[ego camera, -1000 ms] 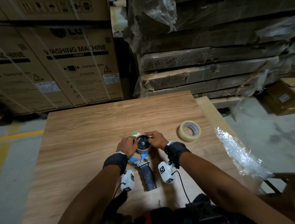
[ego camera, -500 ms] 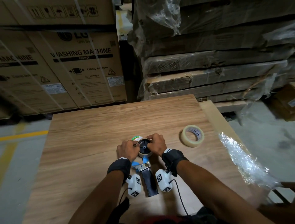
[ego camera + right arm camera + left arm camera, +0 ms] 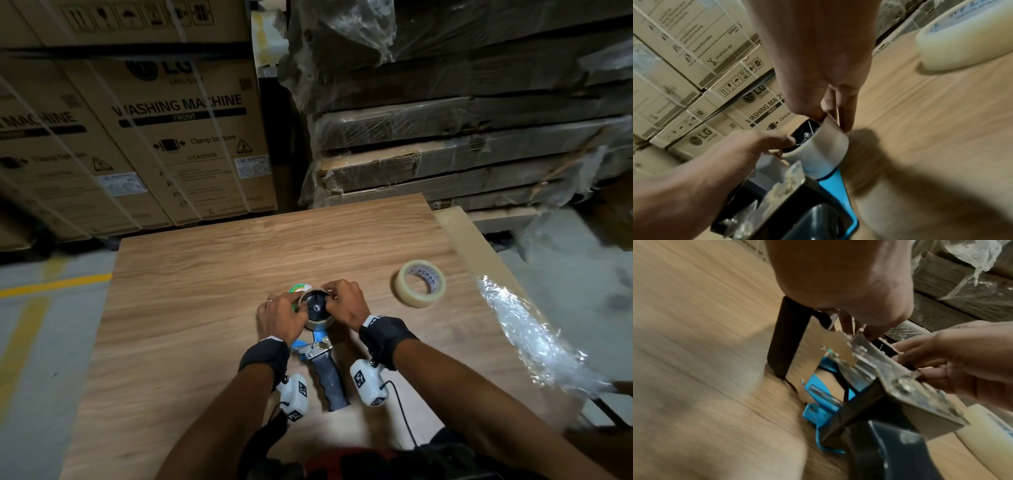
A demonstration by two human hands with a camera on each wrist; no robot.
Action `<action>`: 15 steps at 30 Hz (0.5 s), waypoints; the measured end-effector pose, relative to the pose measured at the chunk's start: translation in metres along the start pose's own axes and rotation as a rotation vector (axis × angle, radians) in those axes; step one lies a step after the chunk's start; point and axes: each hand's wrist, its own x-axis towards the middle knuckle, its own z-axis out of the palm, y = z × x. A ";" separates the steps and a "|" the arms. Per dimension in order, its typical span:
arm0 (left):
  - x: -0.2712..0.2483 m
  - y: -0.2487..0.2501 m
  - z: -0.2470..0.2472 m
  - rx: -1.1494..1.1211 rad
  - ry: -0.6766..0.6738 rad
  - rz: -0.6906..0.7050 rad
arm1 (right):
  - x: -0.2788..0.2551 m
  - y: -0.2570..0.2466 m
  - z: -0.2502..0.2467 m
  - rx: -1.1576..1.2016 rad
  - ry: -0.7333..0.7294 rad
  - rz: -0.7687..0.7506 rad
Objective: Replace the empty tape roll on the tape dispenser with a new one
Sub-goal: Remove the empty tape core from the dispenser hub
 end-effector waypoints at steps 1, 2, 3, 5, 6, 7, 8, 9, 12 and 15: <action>0.000 0.000 -0.001 0.003 -0.006 0.019 | -0.001 0.002 0.000 0.000 -0.043 -0.018; -0.001 0.000 -0.001 0.001 -0.012 0.036 | -0.003 0.003 -0.001 0.004 -0.080 -0.034; -0.001 0.000 -0.001 -0.004 -0.017 0.051 | -0.005 0.004 -0.001 0.022 -0.096 -0.050; 0.000 -0.001 0.000 -0.017 -0.022 0.068 | -0.007 0.005 0.001 0.058 -0.071 -0.073; 0.001 -0.002 0.001 -0.023 -0.022 0.064 | -0.008 0.006 0.002 0.075 -0.048 -0.086; 0.002 -0.002 0.003 -0.029 -0.021 0.057 | -0.008 0.005 0.002 0.097 -0.034 -0.093; 0.003 -0.003 0.004 -0.030 -0.017 0.046 | -0.008 0.003 0.003 0.115 -0.026 -0.091; 0.004 -0.005 0.007 -0.028 -0.014 0.033 | -0.007 0.002 0.004 0.132 -0.018 -0.087; 0.007 -0.011 0.015 -0.011 -0.012 -0.008 | 0.001 0.011 0.011 0.141 0.015 -0.054; 0.006 -0.011 0.015 -0.013 0.008 -0.011 | 0.021 0.046 0.030 0.155 0.032 -0.062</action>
